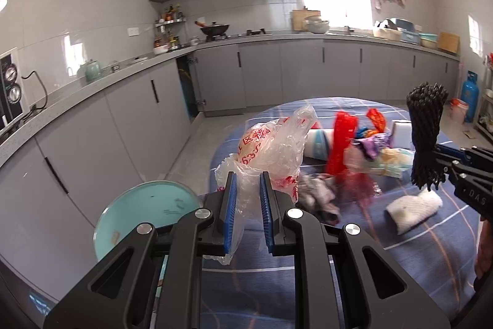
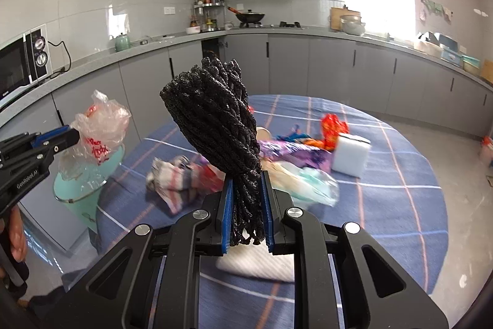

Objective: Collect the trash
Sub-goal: 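Carry the plastic bag and black rope over the teal bin with both tools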

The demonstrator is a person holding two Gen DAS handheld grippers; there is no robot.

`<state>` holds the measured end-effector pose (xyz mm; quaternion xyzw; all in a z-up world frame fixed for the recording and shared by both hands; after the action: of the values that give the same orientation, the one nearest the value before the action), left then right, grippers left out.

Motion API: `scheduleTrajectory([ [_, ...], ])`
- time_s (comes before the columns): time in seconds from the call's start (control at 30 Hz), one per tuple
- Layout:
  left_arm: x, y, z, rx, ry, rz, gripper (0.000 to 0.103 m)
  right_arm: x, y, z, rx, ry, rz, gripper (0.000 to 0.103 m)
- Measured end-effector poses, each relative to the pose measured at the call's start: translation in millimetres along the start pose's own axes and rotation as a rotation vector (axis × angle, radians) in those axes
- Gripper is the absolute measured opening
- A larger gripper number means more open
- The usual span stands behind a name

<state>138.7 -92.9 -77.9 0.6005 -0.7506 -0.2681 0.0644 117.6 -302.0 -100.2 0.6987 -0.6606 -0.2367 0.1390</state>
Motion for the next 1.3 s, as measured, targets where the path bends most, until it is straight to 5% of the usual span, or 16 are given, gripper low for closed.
scheduleTrajectory([
  [0.53, -84, -5, 13, -0.024, 0.072, -0.161, 0.016, -63, -34, -25, -0.002, 0.075, -0.106, 0.018],
  [1.3, -151, -25, 38, -0.074, 0.134, -0.266, 0.016, -152, -96, -52, -0.026, 0.166, -0.223, 0.018],
])
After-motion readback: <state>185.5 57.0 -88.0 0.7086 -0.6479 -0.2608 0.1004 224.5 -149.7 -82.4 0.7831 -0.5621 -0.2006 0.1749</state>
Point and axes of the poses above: each gripper's, at about its wrist camera, not at the fingertips, and y roughly against the way its jaws point, x to its right, z to its underside, the point moved 2 cm from there along -y, roughly the way its jaws point, and after that the axes turned 7 degrees about -y, right-handed, at the moved point
